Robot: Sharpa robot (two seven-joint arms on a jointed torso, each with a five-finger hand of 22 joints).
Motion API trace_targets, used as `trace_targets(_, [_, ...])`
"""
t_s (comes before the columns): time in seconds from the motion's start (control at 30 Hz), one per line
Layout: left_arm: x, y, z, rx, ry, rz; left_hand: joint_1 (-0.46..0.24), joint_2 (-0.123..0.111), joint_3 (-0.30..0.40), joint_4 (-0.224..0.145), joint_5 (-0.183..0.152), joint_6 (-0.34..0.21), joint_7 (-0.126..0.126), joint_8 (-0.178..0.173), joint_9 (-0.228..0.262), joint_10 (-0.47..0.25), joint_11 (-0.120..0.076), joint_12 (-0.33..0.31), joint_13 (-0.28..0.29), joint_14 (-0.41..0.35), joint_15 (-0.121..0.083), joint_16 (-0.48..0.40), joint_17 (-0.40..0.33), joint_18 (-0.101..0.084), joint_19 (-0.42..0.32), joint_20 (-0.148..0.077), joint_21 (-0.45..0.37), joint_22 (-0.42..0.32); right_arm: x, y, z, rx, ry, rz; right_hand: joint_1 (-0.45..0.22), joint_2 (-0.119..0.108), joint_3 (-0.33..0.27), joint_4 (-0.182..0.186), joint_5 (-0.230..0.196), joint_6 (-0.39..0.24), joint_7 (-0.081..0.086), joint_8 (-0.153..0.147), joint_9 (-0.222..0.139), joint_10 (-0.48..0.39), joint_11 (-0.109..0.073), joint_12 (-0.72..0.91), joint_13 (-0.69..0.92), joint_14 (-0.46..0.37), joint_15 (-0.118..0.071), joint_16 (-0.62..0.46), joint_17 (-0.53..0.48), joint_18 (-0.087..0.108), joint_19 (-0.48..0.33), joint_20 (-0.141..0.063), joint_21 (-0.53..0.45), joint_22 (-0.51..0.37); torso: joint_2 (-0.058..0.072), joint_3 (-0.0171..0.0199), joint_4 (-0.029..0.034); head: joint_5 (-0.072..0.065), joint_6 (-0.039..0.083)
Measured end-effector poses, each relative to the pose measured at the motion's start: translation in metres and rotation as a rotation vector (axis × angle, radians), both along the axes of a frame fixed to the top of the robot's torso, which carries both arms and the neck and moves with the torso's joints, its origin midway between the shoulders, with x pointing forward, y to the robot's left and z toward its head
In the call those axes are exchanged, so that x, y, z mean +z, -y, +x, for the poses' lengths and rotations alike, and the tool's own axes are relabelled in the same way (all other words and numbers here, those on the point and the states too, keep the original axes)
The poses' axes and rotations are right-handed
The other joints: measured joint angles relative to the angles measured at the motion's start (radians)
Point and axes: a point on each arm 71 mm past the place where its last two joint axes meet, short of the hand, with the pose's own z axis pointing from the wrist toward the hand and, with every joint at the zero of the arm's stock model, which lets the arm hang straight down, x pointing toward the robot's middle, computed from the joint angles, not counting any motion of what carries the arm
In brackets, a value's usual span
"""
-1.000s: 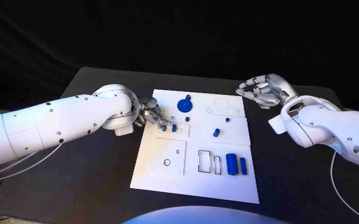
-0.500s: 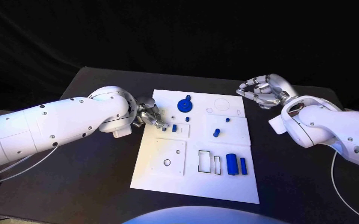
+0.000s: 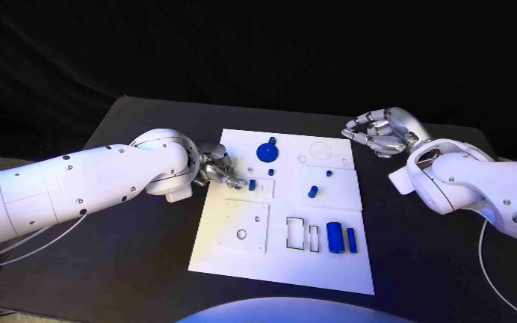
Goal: Assemble the parts on the task board
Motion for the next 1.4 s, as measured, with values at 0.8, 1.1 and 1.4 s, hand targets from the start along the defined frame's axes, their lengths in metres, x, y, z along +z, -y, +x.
trace_targets(0.8, [-0.0017, 0.0040, -0.0004, -0.004, 0.008, -0.008, 0.035, 0.003, 0.069, -0.003, 0.004, -0.004, 0.004, -0.020, -0.015, 0.000, 0.000, 0.000, -0.003, 0.003, 0.003, 0.000, 0.000, 0.000, -0.004, 0.004, 0.000, 0.000, -0.0015, 0.0005, -0.0002, -0.002, -0.003, -0.001, 0.000, 0.000, 0.000, 0.000, 0.000, 0.000, 0.000, 0.000, 0.000, 0.000, 0.000, 0.000, 0.000, 0.000, 0.000, 0.000, 0.001, 0.000, 0.000, 0.000, 0.000, 0.000, 0.000, -0.0004, 0.0006, -0.001, -0.002])
trace_targets(1.1, [-0.0009, 0.0045, 0.0008, -0.006, 0.010, -0.010, 0.088, -0.024, 0.150, -0.003, 0.004, -0.003, 0.004, -0.019, -0.018, 0.000, 0.000, 0.000, -0.005, 0.003, 0.003, 0.000, 0.000, 0.000, -0.004, 0.004, 0.000, 0.002, -0.0017, 0.0007, -0.0002, -0.002, -0.003, -0.001, 0.000, 0.000, 0.000, 0.000, 0.000, 0.000, 0.000, 0.000, 0.000, 0.000, 0.000, 0.000, 0.000, 0.000, 0.000, 0.000, 0.001, 0.000, 0.000, 0.000, 0.000, 0.000, 0.000, -0.0004, 0.0006, -0.002, -0.005])
trace_targets(1.4, [-0.0005, 0.0055, 0.0012, -0.010, 0.010, -0.012, 0.153, -0.067, 0.274, 0.032, 0.000, -0.011, 0.004, -0.019, -0.012, -0.002, -0.002, 0.000, -0.010, 0.003, 0.003, 0.000, 0.000, 0.000, -0.004, 0.004, 0.000, 0.005, -0.0020, 0.0009, -0.0002, -0.003, -0.004, -0.001, 0.000, 0.000, 0.000, 0.000, 0.000, 0.000, 0.000, 0.000, 0.000, 0.000, 0.000, 0.000, 0.000, 0.000, 0.000, 0.000, 0.001, 0.000, 0.000, 0.000, 0.000, 0.000, 0.000, -0.0004, 0.0008, -0.002, -0.006])
